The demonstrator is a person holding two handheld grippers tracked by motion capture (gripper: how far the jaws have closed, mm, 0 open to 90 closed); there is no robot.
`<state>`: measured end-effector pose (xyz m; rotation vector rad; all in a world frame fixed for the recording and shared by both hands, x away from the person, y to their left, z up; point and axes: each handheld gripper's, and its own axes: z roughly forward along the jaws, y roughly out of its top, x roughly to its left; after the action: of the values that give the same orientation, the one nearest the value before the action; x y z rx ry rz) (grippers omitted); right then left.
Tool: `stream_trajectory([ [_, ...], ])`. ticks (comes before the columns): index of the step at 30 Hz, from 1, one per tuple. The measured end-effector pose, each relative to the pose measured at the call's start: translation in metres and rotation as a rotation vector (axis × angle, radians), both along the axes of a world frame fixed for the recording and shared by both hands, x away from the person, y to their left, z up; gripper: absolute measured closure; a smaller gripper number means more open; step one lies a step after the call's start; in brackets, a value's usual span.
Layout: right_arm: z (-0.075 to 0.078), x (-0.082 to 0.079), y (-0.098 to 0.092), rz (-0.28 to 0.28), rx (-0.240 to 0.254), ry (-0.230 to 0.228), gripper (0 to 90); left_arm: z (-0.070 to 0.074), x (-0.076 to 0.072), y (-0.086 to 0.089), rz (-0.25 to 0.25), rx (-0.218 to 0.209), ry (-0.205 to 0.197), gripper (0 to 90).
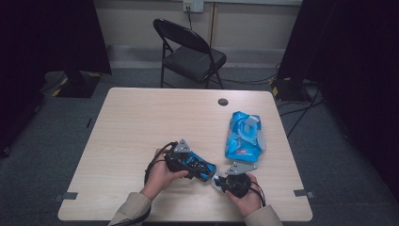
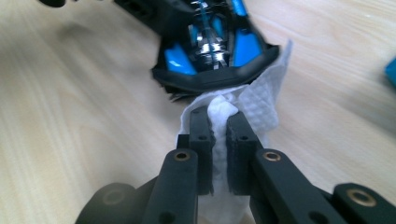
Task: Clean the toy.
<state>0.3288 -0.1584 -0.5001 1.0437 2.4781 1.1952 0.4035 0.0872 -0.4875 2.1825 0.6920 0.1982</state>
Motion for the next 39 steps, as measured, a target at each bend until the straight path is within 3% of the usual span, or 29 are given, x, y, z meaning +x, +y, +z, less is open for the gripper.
stream_trajectory([
  [15,0.000,-0.010,0.019,0.056,0.016,0.017,83.8,-0.001,-0.001,0.001,0.006,-0.006,-0.002,10.7],
  [22,-0.001,-0.014,0.031,0.113,0.023,0.016,83.8,-0.001,-0.001,-0.001,0.006,-0.008,-0.002,10.7],
  [29,0.013,-0.021,0.032,0.168,0.039,0.009,83.8,-0.001,-0.001,0.000,0.006,-0.012,-0.003,10.7],
  [33,0.027,-0.019,0.021,0.139,0.057,-0.026,83.8,-0.001,-0.001,0.000,0.005,-0.012,-0.008,10.7],
  [39,0.041,-0.008,-0.004,0.042,0.084,-0.082,83.7,-0.001,-0.002,-0.001,0.008,-0.016,-0.003,10.7],
])
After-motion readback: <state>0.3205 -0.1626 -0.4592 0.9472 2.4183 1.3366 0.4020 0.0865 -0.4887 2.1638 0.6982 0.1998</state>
